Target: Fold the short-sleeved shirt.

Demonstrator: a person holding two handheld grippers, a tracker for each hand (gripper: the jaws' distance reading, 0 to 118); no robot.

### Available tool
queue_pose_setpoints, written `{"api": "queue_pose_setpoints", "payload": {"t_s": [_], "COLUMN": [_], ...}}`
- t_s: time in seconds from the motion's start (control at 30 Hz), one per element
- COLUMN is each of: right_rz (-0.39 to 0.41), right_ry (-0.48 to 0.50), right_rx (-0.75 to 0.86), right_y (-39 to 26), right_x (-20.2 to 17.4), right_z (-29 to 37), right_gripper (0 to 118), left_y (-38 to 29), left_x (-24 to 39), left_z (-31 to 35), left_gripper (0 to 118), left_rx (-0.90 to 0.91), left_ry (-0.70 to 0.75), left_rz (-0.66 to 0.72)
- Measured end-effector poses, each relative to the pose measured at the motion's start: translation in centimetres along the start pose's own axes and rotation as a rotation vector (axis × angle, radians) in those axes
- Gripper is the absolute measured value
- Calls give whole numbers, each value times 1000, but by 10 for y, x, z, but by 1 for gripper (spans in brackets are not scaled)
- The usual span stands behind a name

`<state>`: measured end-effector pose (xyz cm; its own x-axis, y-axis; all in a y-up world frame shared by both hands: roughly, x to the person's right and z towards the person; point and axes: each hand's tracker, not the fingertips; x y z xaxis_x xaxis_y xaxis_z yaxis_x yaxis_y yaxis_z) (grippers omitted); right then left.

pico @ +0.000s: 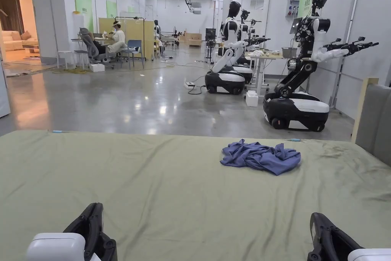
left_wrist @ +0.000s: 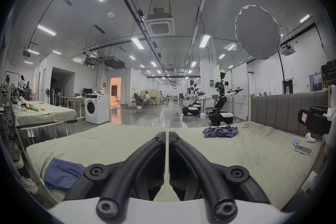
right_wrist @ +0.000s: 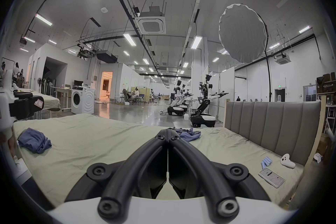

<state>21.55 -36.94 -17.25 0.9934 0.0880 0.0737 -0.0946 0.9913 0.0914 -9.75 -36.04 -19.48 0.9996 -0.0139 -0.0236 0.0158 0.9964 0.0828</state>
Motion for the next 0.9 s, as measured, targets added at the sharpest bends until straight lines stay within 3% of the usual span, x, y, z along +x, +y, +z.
{"api": "queue_pose_setpoints", "payload": {"t_s": [0.17,0.2,0.23,0.27,0.3,0.33,0.4,0.47,0.6,0.9], "right_rz": [1,0,-5,-20,-34,-45,-41,-44,-43,-23], "right_ry": [8,7,4,-7,-12,-18,3,-20,-31,-47], "right_rx": [2,4,7,8,0,-30,-14,-21,-14,-2], "right_y": [0,0,0,0,1,2,14,30,0,1], "right_x": [0,0,0,1,2,2,9,9,6,6], "right_z": [0,0,0,0,-1,-5,5,9,-4,-2], "right_gripper": [3,15,38,79,118,118,118,118,118,118], "left_y": [0,0,0,0,2,-2,14,19,0,1], "left_x": [-1,-2,-2,-3,-5,-4,-10,-8,0,3], "left_z": [0,1,2,3,-1,-2,-8,-10,1,0], "left_gripper": [5,24,68,116,118,118,118,118,118,118], "left_rx": [4,6,25,34,1,-117,-1,-4,13,17], "left_ry": [1,2,-1,11,23,-10,-49,-37,-27,-44], "left_rz": [4,5,18,35,61,75,96,77,9,17]}}
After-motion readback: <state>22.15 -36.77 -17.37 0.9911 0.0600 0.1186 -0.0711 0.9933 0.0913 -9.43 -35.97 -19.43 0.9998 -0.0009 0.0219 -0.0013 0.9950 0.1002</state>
